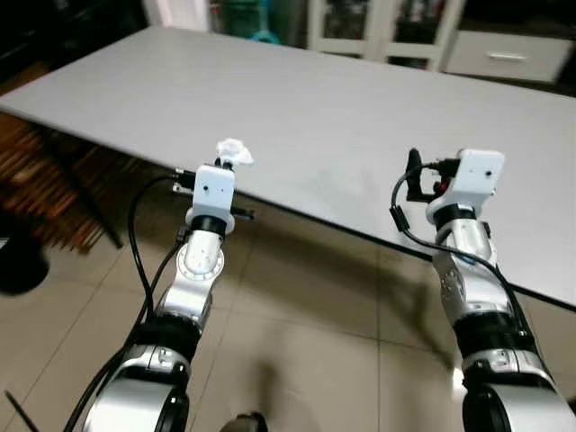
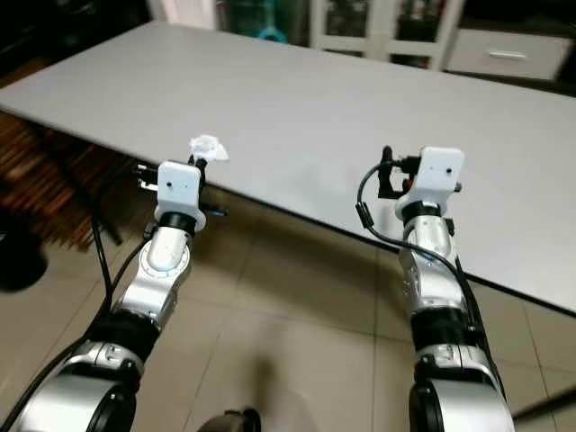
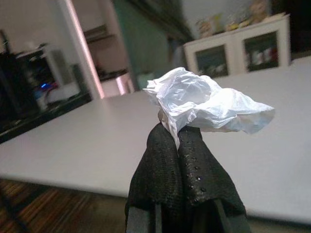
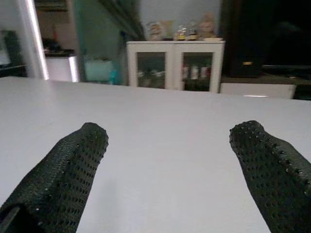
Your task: Picking trash to rubbish bin
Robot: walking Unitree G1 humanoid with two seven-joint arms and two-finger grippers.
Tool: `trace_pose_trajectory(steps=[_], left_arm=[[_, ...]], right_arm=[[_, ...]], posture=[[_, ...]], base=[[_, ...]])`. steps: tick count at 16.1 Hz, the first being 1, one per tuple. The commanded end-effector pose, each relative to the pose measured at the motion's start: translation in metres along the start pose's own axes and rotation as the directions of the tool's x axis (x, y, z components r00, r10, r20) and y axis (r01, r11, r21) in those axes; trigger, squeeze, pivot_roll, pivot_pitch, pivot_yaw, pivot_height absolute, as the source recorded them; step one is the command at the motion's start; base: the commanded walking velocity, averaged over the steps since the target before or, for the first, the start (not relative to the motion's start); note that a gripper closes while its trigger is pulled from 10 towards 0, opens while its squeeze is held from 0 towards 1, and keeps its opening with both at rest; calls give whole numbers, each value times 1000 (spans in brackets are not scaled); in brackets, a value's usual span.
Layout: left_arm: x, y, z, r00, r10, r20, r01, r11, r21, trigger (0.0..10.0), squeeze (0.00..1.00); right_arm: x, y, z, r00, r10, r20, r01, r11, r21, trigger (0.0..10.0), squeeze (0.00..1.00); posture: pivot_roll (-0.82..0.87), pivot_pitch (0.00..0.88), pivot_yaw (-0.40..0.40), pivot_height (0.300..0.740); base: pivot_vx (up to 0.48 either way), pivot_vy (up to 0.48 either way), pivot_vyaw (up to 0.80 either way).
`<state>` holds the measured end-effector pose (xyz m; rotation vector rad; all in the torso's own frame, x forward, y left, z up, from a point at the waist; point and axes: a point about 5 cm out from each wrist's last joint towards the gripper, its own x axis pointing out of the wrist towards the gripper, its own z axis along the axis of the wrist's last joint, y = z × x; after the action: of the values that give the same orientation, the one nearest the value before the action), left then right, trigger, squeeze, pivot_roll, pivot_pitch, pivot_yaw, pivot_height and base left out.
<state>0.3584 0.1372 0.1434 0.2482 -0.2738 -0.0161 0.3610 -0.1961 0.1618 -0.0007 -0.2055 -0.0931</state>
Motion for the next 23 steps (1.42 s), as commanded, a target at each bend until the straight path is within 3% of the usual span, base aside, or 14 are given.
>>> trace_pose_trajectory(steps=[1,8,16,20,23], left_arm=[[-6,2,-10,999,8,-42,-7,1000,11,10000,0],[-21,4,-31,994,15,-111,-9,999,48,10000,0],[-29,5,-38,991,15,-131,-6,998,70,10000,0],[-49,1,-65,966,1,-257,16,998,63,10000,0],[-78,-2,-94,916,-31,-400,70,994,82,10000,0]], right_arm=[[-4,2,-9,999,15,-37,-15,1000,-7,10000,0],[-14,8,-24,993,90,-76,-90,996,6,10000,0],[-19,15,-30,987,138,-79,-136,990,27,10000,0],[-38,15,-68,952,177,-248,-178,984,21,10000,0],[-66,6,-107,892,136,-431,-155,988,-9,10000,0]], posture=[[-60,93,35,740],[-60,91,35,740],[-58,87,37,740],[-57,93,33,740],[-54,96,31,740]], base=[[0,0,800],[0,0,800],[0,0,800],[0,0,200],[0,0,0]])
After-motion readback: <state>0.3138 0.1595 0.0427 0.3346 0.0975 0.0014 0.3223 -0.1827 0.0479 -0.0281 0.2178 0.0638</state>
